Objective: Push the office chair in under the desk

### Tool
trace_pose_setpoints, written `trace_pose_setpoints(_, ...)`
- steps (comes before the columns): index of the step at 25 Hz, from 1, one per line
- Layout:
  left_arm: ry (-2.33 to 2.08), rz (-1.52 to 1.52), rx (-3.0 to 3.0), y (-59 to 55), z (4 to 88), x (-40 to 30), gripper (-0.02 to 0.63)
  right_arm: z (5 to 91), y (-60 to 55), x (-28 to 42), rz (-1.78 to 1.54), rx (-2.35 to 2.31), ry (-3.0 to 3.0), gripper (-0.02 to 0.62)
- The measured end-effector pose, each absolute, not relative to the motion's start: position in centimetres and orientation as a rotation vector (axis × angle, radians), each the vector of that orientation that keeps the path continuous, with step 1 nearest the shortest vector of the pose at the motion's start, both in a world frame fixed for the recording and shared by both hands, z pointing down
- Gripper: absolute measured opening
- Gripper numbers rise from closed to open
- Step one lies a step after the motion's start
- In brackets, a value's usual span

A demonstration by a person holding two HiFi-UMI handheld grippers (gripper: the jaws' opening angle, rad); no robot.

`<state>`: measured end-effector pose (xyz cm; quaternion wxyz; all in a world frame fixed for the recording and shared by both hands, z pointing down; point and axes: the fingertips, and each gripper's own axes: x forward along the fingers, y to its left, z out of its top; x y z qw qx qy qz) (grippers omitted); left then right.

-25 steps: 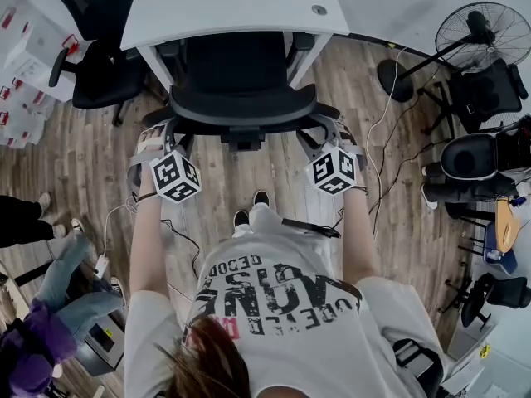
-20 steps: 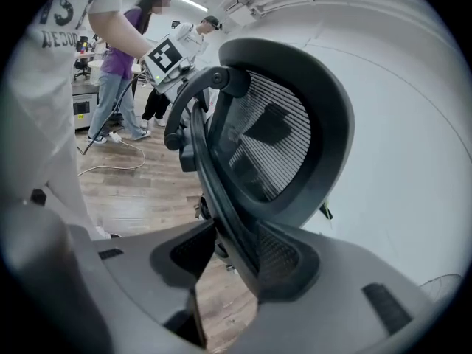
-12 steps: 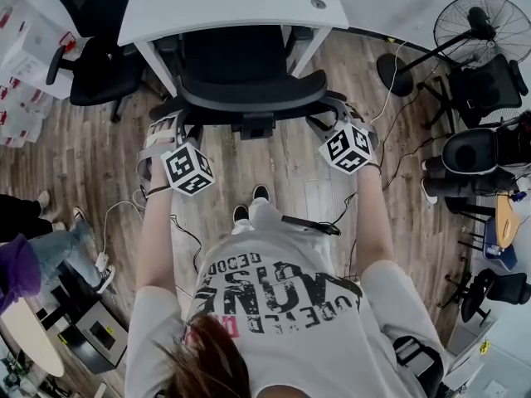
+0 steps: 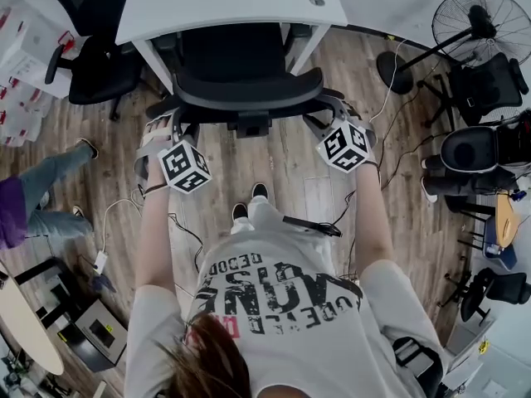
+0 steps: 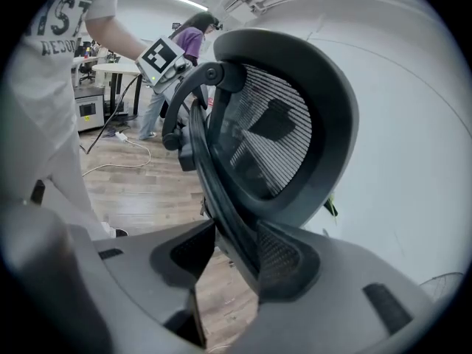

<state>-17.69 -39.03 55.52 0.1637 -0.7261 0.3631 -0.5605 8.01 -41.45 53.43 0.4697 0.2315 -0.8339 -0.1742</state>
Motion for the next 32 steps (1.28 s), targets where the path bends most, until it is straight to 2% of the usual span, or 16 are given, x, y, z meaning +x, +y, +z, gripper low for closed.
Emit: trace_pose_setpoints(32, 1.082, -1.528, -2.018, -38.7, 55.4, -17.5, 0.199, 53.7, -41.1, 8.1, -0.543, 0.698, -2.019, 0.178)
